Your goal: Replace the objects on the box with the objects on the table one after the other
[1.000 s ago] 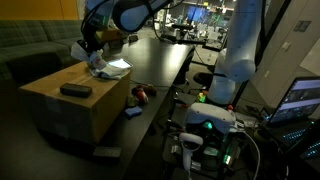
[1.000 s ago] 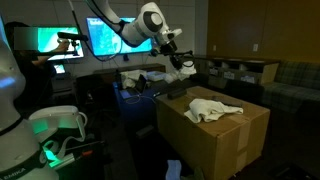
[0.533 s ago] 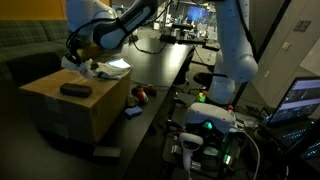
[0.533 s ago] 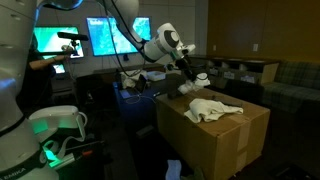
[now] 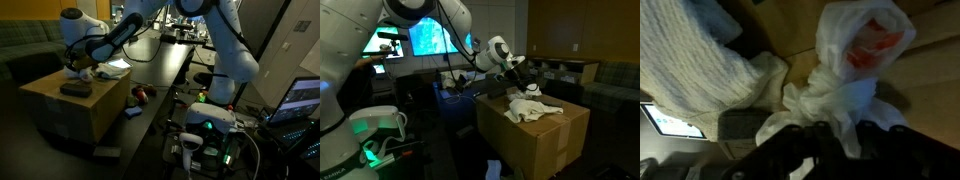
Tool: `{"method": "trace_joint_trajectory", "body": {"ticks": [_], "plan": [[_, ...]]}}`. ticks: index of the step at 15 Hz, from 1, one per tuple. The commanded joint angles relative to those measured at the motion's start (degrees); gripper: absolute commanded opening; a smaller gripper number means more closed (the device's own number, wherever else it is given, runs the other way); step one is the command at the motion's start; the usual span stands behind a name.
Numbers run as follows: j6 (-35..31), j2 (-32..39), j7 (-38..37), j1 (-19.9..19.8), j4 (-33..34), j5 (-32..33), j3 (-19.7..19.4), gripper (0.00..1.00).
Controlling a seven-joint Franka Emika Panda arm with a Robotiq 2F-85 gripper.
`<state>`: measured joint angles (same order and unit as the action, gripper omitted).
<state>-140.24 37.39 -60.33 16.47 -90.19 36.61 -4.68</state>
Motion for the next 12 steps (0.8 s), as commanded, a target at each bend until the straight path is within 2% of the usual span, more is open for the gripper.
{"method": "trace_joint_trajectory", "body": {"ticks": [1, 7, 9, 12], "plan": [[2.9, 1.4, -1.6, 2.3, 4.2, -0.7, -2.2, 0.55], [2.6, -3.2, -5.8, 4.7, 1.2, 0.7, -3.1, 0.99], [1.5, -5.2, -5.3, 4.4, -1.1, 0.0, -1.8, 1.00], [-4.9, -9.6, -3.6, 3.5, -9.1, -0.2, 0.4, 1.00]]}}
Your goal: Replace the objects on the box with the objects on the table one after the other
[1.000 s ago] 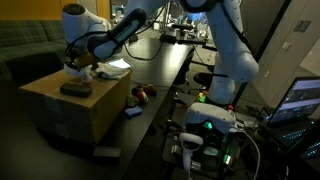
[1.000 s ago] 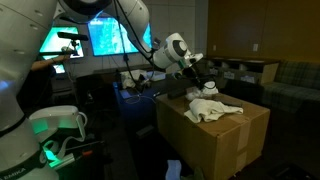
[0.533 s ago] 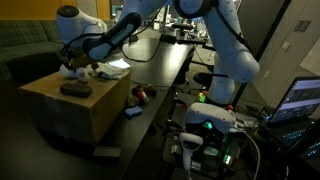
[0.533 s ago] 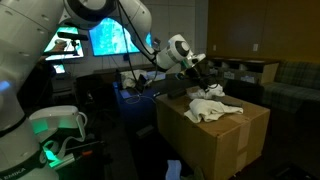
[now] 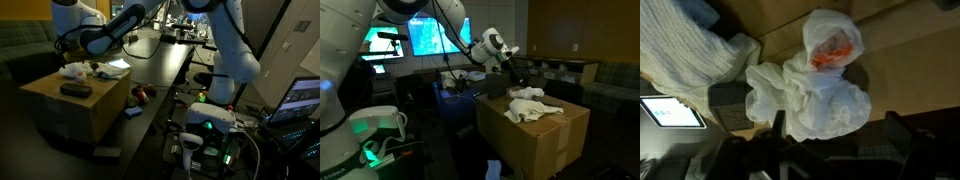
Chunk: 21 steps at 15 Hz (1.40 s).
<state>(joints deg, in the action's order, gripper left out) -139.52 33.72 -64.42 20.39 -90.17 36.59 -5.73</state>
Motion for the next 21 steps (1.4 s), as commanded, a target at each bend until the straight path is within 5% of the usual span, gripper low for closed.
{"method": "trace_joint_trajectory", "body": {"ticks": [1, 6, 10, 21], "plan": [[-8.2, -7.7, 1.5, -0.8, -12.2, -0.1, 2.2, 1.00], [-25.4, -15.5, 11.5, -5.2, -28.7, -5.1, 6.3, 1.00], [-35.2, -19.6, 16.0, -7.8, -38.6, -3.2, 7.7, 1.00], [-40.0, -16.4, 17.4, -6.2, -40.3, 4.2, 6.1, 1.00]]}}
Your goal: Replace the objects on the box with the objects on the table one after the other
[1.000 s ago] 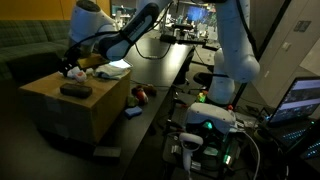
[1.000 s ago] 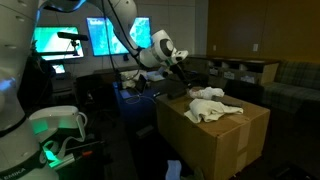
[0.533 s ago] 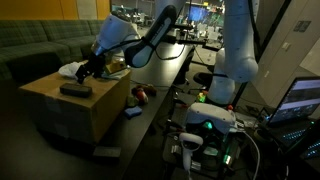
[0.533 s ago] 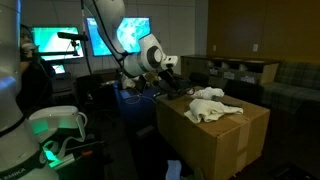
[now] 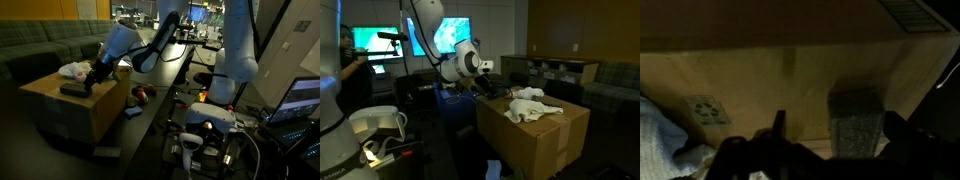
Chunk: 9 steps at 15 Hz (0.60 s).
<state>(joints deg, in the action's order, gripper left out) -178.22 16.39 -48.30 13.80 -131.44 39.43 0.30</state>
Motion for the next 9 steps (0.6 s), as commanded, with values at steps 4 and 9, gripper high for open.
{"method": "trace_joint_trajectory", "body": {"ticks": [4, 9], "plan": [[-0.8, 2.4, 3.0, 0.7, 2.4, 1.3, 0.6, 1.00], [2.8, 4.3, 9.3, -1.6, 5.0, -0.9, 4.4, 1.00]]}}
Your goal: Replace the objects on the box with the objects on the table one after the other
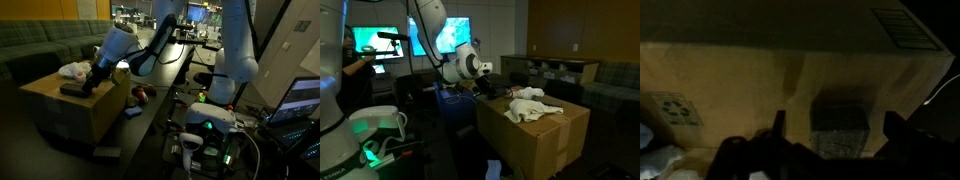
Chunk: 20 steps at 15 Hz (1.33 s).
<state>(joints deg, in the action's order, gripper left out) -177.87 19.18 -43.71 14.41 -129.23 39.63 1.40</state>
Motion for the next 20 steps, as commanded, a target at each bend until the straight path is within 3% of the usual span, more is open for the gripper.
{"method": "trace_joint_trajectory", "body": {"ticks": [1, 7, 15, 16, 20], "plan": [[4.6, 1.8, 5.5, -1.8, 4.1, -0.9, 3.3, 1.00], [14.9, 3.1, 11.5, -1.7, 11.3, -0.9, 4.9, 1.00], [20.8, 6.9, 19.3, -3.6, 17.1, -5.1, 6.8, 1.00], [20.5, 7.2, 23.4, -1.5, 17.3, -9.6, 4.6, 1.00], [22.3, 9.5, 33.3, -2.4, 19.2, -19.6, 5.7, 1.00]]}}
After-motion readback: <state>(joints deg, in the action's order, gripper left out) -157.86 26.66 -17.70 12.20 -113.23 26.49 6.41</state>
